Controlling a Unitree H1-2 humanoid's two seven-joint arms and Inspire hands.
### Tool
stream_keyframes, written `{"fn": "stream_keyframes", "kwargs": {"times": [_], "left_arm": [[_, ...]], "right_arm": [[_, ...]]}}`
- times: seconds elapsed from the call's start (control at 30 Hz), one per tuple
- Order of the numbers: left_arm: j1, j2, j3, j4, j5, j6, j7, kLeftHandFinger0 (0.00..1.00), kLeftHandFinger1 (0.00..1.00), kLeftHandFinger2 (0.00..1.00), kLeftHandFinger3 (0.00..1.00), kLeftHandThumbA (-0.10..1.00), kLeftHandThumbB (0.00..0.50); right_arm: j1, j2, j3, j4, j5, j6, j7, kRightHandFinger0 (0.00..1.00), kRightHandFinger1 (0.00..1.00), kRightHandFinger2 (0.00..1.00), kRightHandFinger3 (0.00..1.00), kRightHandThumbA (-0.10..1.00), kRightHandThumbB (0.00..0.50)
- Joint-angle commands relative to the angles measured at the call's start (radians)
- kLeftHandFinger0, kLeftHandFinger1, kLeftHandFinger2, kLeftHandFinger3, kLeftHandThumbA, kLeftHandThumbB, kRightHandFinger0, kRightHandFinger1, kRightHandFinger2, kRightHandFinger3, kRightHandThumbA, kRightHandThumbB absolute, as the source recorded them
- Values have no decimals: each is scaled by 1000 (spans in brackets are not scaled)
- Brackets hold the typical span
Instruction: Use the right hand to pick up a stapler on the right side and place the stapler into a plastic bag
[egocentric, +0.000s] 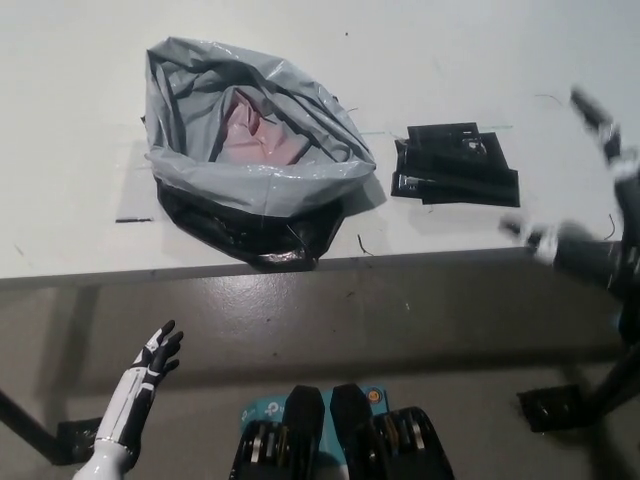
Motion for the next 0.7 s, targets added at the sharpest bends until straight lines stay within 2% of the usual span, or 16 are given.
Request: {"fn": "stream_keyframes", "kwargs": {"times": [0.0, 0.03, 0.13, 0.2, 0.27, 0.4, 0.47, 0.53, 0.6, 0.67], "left_arm": [[-10, 7, -2, -21, -8, -75, -16, 1000, 1000, 1000, 1000, 1000, 488], [-10, 7, -2, -20, -7, -76, -16, 1000, 1000, 1000, 1000, 1000, 489], [-12, 5, -1, -16, -6, -85, -17, 1000, 1000, 1000, 1000, 1000, 483], [-9, 5, -1, -19, -6, -79, -16, 1000, 1000, 1000, 1000, 1000, 483], [-6, 5, -1, -20, -7, -79, -17, 1000, 1000, 1000, 1000, 1000, 483], [-3, 3, -1, -22, -11, -80, -20, 1000, 1000, 1000, 1000, 1000, 480], [-3, 5, -3, -22, -4, -81, -18, 1000, 1000, 1000, 1000, 1000, 477], [-1, 7, -3, -26, -2, -77, -19, 1000, 1000, 1000, 1000, 1000, 478], [-2, 7, -3, -25, 1, -76, -17, 1000, 1000, 1000, 1000, 1000, 486], [-1, 5, -5, -24, 3, -77, -16, 1000, 1000, 1000, 1000, 1000, 484]], "right_arm": [[-427, -137, 107, 187, 12, 385, 327, 1000, 1000, 1000, 1000, 971, 427], [-458, -135, 127, 238, -10, 380, 336, 1000, 1000, 1000, 1000, 989, 420], [-553, -114, 178, 420, -37, 342, 355, 1000, 1000, 1000, 1000, 951, 412], [-628, -93, 225, 560, -60, 321, 380, 1000, 1000, 1000, 1000, 924, 381], [-691, -66, 267, 703, -88, 287, 380, 1000, 1000, 1000, 1000, 945, 450], [-760, -25, 314, 878, -102, 252, 374, 1000, 1000, 1000, 1000, 907, 440], [-793, -3, 356, 973, -123, 238, 383, 1000, 1000, 1000, 1000, 967, 452], [-815, 18, 367, 1049, -103, 226, 406, 1000, 1000, 1000, 1000, 961, 474], [-834, 35, 383, 1120, -95, 198, 430, 1000, 1000, 1000, 1000, 994, 465], [-849, 56, 398, 1191, -97, 186, 430, 1000, 1000, 1000, 1000, 965, 472]]}}
